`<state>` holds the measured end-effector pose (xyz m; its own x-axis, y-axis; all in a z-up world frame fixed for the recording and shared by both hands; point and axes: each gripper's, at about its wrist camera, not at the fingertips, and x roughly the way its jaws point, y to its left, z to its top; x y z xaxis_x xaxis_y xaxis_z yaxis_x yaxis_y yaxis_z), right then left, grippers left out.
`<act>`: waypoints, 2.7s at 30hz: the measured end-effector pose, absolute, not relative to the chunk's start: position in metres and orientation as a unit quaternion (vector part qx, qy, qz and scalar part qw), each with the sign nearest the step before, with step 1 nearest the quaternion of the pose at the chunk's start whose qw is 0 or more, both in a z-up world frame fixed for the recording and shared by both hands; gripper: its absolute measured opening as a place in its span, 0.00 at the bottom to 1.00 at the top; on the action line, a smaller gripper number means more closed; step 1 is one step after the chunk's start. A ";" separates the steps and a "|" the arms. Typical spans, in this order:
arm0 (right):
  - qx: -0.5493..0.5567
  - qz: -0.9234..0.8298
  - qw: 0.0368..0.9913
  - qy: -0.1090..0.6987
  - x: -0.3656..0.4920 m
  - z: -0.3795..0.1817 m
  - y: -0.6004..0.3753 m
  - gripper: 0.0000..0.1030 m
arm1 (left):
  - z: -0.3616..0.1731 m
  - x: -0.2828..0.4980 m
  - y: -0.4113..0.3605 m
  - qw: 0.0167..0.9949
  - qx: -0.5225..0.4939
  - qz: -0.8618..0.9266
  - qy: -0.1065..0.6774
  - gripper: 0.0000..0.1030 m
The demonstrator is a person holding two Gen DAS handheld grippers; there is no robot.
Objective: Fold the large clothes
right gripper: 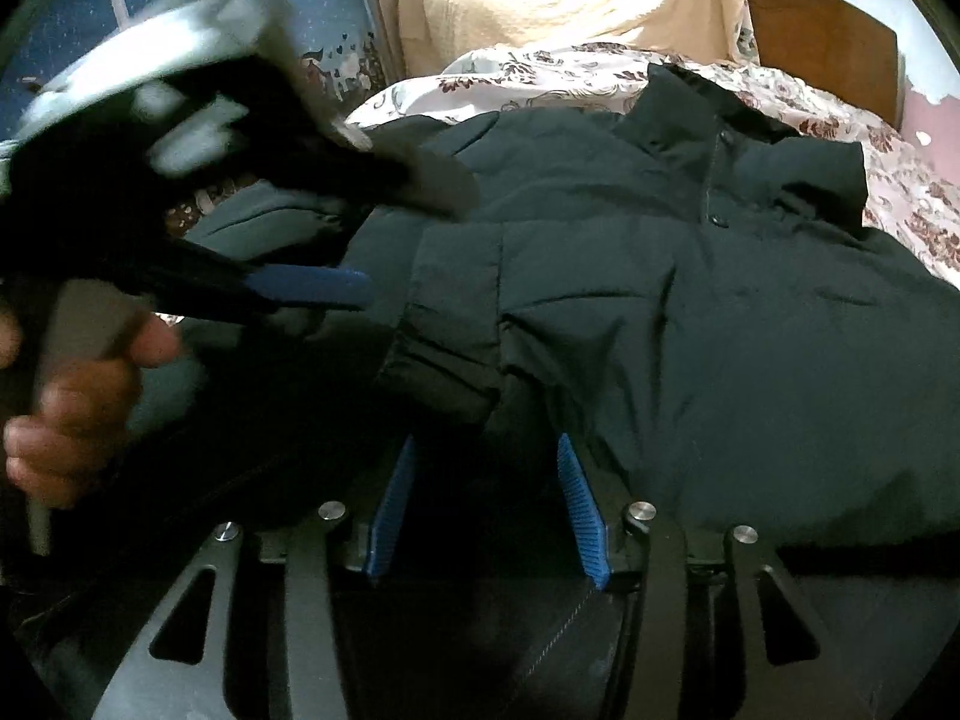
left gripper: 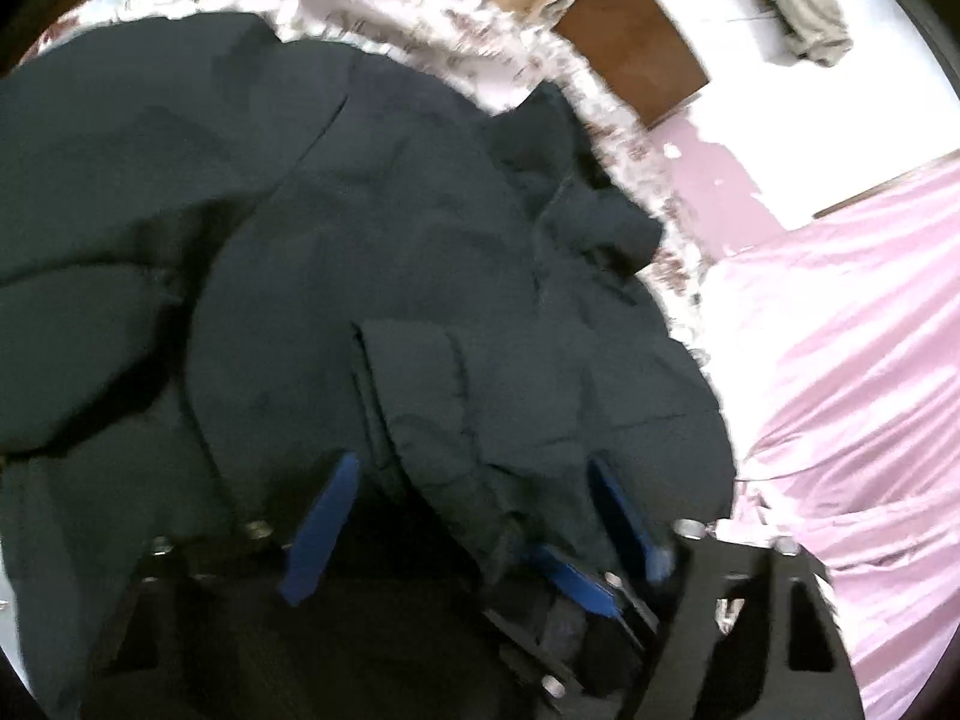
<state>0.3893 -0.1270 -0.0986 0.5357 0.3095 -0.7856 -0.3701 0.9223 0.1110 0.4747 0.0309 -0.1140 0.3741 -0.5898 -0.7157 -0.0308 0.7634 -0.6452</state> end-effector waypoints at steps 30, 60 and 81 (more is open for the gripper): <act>0.039 -0.059 0.904 0.422 0.461 -0.111 -0.362 0.42 | -0.095 0.506 0.031 0.884 -0.062 -0.028 0.463 0.09; -0.008 0.004 0.934 0.358 0.436 -0.081 -0.257 0.76 | -0.049 0.407 0.121 0.883 -0.210 0.001 0.419 0.85; -0.127 0.089 0.915 0.372 0.495 -0.119 -0.009 0.81 | -0.158 0.306 0.335 0.737 -0.537 0.166 0.376 0.90</act>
<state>0.4952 -0.0085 -0.1187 0.7077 0.0686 -0.7032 -0.2574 0.9519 -0.1662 0.3061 0.3350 -0.1584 0.6614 -0.1595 -0.7329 -0.6488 0.3687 -0.6657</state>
